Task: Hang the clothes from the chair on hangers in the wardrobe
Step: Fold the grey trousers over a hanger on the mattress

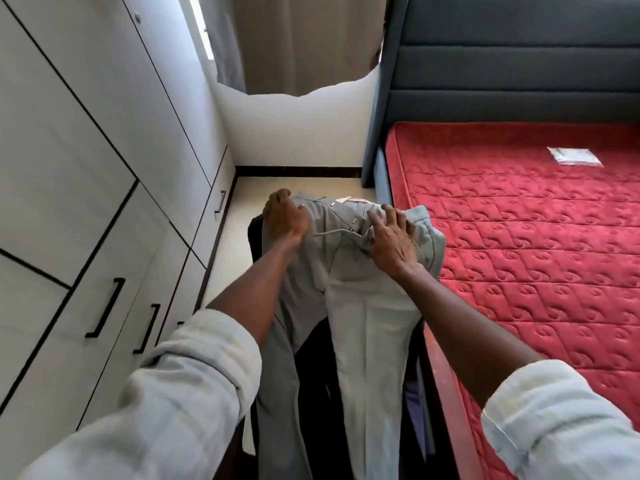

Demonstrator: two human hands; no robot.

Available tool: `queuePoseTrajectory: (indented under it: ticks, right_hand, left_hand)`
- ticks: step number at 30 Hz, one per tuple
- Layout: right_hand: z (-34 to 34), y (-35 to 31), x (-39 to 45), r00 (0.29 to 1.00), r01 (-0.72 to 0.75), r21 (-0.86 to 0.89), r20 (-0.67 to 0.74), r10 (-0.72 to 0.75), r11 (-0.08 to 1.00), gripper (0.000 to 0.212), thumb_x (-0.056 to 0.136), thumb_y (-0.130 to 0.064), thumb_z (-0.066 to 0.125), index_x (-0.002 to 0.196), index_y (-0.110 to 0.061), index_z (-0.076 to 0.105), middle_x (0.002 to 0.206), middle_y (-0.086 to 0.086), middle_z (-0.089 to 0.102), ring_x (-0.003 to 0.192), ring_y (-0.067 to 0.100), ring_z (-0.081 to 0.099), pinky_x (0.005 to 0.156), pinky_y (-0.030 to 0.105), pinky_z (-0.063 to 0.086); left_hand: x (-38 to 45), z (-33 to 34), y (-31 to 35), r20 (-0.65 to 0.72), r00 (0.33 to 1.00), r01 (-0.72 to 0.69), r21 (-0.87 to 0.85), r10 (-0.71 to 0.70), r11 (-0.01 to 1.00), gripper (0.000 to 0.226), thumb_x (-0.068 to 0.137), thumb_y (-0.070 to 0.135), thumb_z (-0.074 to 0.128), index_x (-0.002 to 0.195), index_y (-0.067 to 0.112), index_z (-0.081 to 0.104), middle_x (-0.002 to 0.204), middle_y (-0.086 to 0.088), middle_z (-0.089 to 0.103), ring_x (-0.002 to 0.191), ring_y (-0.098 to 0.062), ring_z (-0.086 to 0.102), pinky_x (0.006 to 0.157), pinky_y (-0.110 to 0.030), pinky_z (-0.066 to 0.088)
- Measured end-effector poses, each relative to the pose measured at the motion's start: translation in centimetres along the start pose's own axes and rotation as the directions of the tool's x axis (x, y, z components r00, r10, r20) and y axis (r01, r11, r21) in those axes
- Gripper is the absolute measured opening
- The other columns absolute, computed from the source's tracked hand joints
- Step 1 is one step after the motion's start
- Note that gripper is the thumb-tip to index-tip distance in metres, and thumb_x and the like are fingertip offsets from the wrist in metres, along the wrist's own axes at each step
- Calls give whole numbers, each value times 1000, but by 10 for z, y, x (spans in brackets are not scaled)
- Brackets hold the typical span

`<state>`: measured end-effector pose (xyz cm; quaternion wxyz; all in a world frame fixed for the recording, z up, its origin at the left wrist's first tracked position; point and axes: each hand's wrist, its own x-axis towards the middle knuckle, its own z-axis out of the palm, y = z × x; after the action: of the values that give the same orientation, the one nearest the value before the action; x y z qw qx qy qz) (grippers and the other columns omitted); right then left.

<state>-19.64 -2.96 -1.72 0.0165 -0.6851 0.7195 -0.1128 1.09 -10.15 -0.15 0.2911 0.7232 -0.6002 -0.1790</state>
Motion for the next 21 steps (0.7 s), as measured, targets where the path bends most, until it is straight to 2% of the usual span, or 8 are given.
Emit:
queuePoseTrajectory:
  ticks: [3, 6, 9, 12, 14, 17, 19, 21]
  right_hand:
    - [9, 6, 24, 999, 13, -2, -42, -13, 1000, 36, 81, -25, 59, 116, -16, 63, 142, 9, 42, 131, 29, 33, 103, 44, 22]
    - [11, 14, 38, 988, -130, 41, -79, 133, 991, 31, 86, -26, 56, 111, -9, 62, 139, 10, 47, 130, 29, 35, 102, 42, 21]
    - [10, 25, 40, 977, -191, 71, -78, 196, 979, 43, 89, -38, 39, 112, -8, 60, 131, 12, 51, 124, 33, 40, 100, 45, 26]
    - [10, 29, 38, 999, -38, 119, -17, 40, 992, 39, 83, -26, 52, 120, -16, 58, 134, 6, 52, 127, 30, 39, 103, 42, 24]
    - [10, 25, 36, 997, 82, 92, -22, -81, 992, 44, 74, -27, 52, 117, -21, 60, 130, 4, 53, 125, 28, 42, 101, 41, 26]
    - [13, 21, 32, 992, 116, 88, -68, -110, 989, 36, 73, -30, 50, 105, -19, 64, 125, 6, 55, 118, 29, 45, 96, 41, 28]
    - [13, 20, 29, 990, 111, 82, -96, -103, 990, 38, 70, -27, 51, 105, -17, 62, 127, 8, 54, 118, 30, 44, 96, 39, 26]
    - [13, 20, 27, 988, 128, 72, -101, -120, 989, 46, 65, -23, 54, 110, -16, 59, 131, 9, 50, 121, 29, 40, 99, 37, 25]
  left_hand:
    - [36, 8, 5, 138, 983, 97, 159, -119, 983, 61, 86, 33, 58, 138, 9, 40, 141, -16, 45, 130, -33, 42, 111, -41, 29]
    - [63, 11, 9, 324, 880, 324, 125, -347, 938, 70, 82, 44, 68, 136, 6, 45, 138, -15, 52, 126, -34, 49, 106, -40, 38]
    - [81, 10, 7, 396, 855, 337, 63, -333, 940, 55, 73, 40, 82, 110, 3, 65, 113, -9, 64, 111, -32, 60, 96, -37, 49]
    - [92, 8, 5, 356, 880, 367, -91, -314, 926, 44, 61, 32, 88, 87, 4, 66, 105, -11, 70, 98, -32, 66, 90, -41, 55]
    - [98, 8, 7, 342, 905, 326, -176, -252, 929, 33, 61, 26, 86, 81, 10, 66, 98, -9, 70, 96, -31, 66, 86, -40, 57]
    - [94, 3, 16, 287, 951, 193, -256, -117, 947, 20, 70, 13, 74, 75, 17, 56, 89, -5, 63, 93, -28, 62, 73, -37, 49]
    - [86, 2, 20, 195, 981, 44, -189, -6, 981, 23, 74, 7, 65, 93, 14, 55, 102, -7, 59, 100, -27, 55, 78, -32, 43]
    - [78, 3, 21, 127, 968, -207, -81, 216, 975, 49, 71, 8, 59, 120, 12, 55, 126, -10, 55, 120, -27, 49, 99, -34, 40]
